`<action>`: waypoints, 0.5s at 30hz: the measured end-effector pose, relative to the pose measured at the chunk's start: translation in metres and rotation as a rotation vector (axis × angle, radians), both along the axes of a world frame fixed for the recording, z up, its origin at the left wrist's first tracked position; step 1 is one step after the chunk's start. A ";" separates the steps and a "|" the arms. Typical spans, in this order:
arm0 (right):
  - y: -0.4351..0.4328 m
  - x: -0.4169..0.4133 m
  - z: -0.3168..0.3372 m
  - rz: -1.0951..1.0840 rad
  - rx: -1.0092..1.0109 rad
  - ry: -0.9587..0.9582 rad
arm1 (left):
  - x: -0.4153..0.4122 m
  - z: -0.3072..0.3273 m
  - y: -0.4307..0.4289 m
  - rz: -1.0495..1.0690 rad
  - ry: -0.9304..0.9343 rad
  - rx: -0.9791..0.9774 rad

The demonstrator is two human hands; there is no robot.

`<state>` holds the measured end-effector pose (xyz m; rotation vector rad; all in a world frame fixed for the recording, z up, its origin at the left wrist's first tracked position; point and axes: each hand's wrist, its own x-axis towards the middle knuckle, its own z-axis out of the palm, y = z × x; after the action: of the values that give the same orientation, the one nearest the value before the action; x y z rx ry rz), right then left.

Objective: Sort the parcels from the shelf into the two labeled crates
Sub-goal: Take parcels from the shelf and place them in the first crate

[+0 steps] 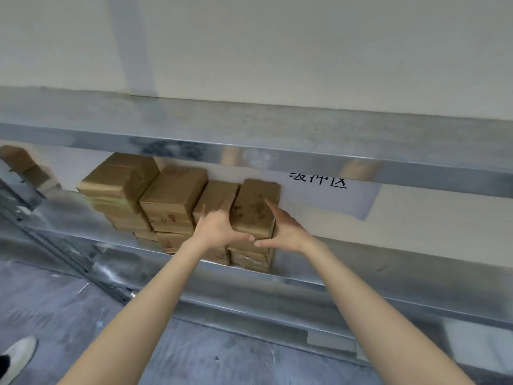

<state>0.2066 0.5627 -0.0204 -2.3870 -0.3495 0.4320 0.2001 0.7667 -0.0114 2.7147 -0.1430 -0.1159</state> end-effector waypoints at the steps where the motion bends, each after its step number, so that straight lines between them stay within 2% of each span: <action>1: 0.002 0.001 -0.003 -0.010 0.004 0.009 | 0.004 -0.003 0.002 -0.018 0.006 -0.030; 9: 0.013 0.006 -0.013 -0.087 0.063 -0.011 | 0.015 -0.021 0.010 -0.081 -0.039 -0.140; 15: -0.004 -0.010 -0.001 -0.130 0.132 -0.076 | 0.008 -0.007 -0.006 -0.135 -0.075 -0.159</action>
<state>0.1963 0.5589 -0.0216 -2.2855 -0.2476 0.2511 0.2079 0.7602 -0.0180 2.5508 -0.3430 -0.0398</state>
